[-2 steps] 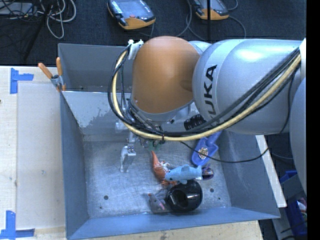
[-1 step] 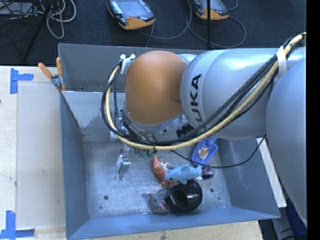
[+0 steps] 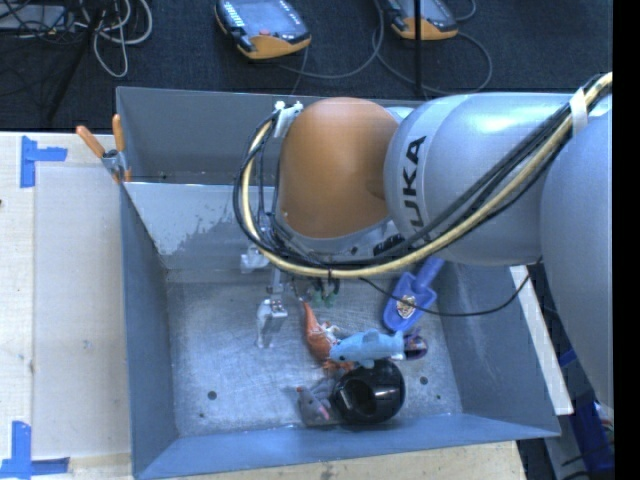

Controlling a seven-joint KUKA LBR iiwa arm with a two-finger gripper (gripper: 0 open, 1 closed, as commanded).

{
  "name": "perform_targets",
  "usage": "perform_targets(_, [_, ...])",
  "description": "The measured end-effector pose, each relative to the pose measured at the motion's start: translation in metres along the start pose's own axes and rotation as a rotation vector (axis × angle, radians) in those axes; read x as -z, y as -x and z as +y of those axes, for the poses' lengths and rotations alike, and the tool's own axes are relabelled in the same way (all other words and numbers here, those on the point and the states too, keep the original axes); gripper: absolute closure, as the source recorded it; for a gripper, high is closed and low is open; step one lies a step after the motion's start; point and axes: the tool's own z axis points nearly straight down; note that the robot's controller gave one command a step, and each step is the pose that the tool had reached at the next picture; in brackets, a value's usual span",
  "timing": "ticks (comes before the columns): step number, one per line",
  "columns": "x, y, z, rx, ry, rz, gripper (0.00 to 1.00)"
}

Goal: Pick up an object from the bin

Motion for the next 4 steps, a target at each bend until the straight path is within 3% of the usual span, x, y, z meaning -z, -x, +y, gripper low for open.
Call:
perform_targets(1, [-0.054, 0.002, -0.013, 0.073, -0.003, -0.004, 0.00])
perform_targets(2, [-0.079, 0.001, -0.032, 0.099, -0.002, 0.012, 0.00])
perform_targets(3, [-0.073, 0.016, -0.046, 0.074, -0.002, -0.006, 0.00])
perform_targets(4, [-0.083, 0.017, -0.049, 0.071, -0.001, -0.003, 0.00])
